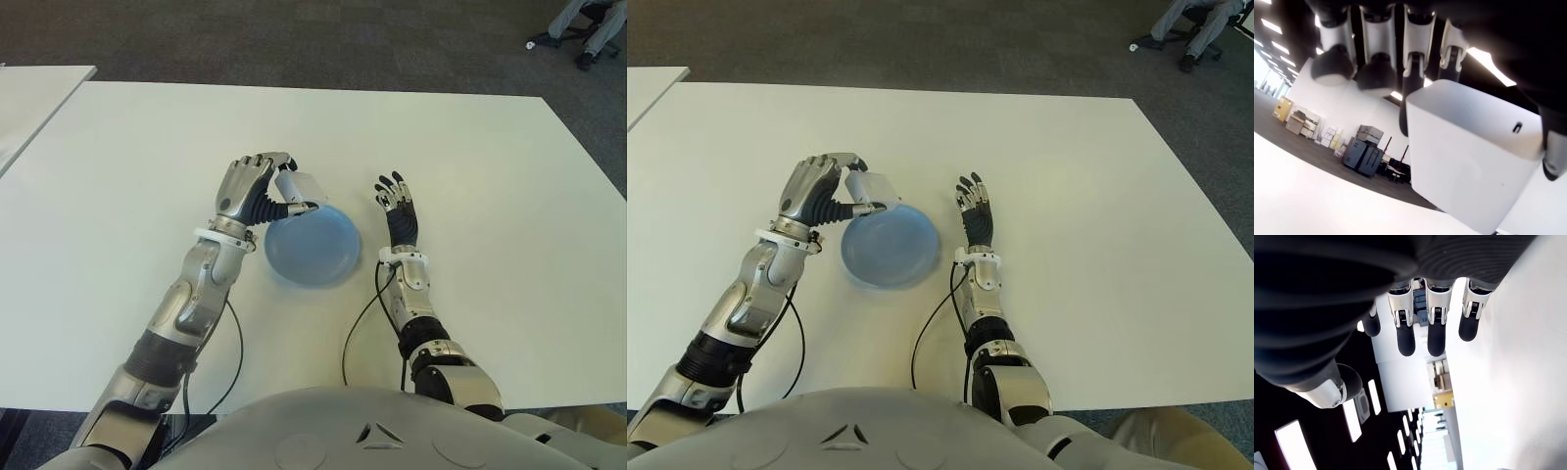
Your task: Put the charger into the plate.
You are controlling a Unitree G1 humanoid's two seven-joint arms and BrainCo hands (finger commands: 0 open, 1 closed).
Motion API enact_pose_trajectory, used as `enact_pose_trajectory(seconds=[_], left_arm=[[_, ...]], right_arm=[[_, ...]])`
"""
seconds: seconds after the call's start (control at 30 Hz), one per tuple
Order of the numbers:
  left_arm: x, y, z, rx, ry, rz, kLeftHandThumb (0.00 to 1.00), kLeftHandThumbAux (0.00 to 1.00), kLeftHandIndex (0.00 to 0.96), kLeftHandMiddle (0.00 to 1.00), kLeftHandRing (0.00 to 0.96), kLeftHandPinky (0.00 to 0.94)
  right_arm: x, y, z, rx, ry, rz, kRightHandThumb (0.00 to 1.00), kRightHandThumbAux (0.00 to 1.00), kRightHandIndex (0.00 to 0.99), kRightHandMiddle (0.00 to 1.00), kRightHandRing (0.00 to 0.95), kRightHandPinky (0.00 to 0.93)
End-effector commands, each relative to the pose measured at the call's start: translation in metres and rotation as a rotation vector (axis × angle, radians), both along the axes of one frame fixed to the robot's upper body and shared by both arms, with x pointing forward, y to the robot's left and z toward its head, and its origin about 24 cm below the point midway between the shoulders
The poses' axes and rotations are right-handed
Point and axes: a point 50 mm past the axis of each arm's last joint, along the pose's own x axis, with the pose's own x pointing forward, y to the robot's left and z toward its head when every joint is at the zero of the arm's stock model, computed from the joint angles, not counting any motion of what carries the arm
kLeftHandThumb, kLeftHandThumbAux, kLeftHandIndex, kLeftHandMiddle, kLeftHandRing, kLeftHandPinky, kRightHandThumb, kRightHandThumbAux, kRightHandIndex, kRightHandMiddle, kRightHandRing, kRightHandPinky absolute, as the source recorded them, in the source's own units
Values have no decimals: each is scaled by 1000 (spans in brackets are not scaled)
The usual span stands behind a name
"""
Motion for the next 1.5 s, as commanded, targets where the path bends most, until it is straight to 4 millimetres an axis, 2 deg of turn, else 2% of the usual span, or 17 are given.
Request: enact_pose_trajectory(seconds=[0.03, 0.53, 1.03, 1.13, 1.23, 1.3, 1.33, 1.4, 1.43, 1.5], left_arm=[[-1, -3, -12, 30, 58, -16, 855, 666, 402, 542, 860, 857], [-11, -7, -36, 51, 134, -50, 853, 667, 400, 541, 857, 853], [-10, -7, -47, 44, 133, -76, 853, 668, 400, 541, 857, 853], [-9, -7, -49, 51, 140, -79, 852, 667, 401, 542, 839, 818], [-8, -7, -50, 69, 149, -86, 843, 667, 404, 562, 752, 711], [-8, -7, -51, 107, 167, -100, 751, 687, 412, 566, 636, 593], [-8, -6, -51, 128, 176, -106, 667, 640, 366, 495, 550, 519], [-8, -5, -52, 178, 192, -119, 449, 523, 229, 300, 318, 311], [-8, -5, -52, 209, 200, -125, 380, 486, 175, 225, 234, 233], [-10, -3, -51, 261, 212, -135, 299, 438, 105, 122, 126, 127]], right_arm=[[-6, 19, -7, 63, 47, 7, 0, 550, 38, 180, 153, 132], [-8, 20, -6, 47, 35, 10, 0, 542, 33, 172, 144, 130], [-8, 20, -7, 51, 34, 14, 0, 541, 29, 169, 143, 128], [-9, 20, -7, 53, 32, 16, 2, 542, 31, 170, 144, 132], [-9, 20, -7, 52, 30, 17, 2, 541, 32, 171, 145, 129], [-9, 20, -6, 52, 28, 17, 2, 541, 32, 172, 145, 128], [-9, 20, -6, 52, 28, 18, 2, 540, 32, 173, 145, 126], [-9, 21, -6, 52, 27, 19, 1, 541, 32, 173, 145, 122], [-9, 21, -6, 52, 26, 20, 0, 541, 32, 174, 145, 122], [-9, 21, -6, 51, 25, 22, 0, 544, 31, 176, 146, 121]])
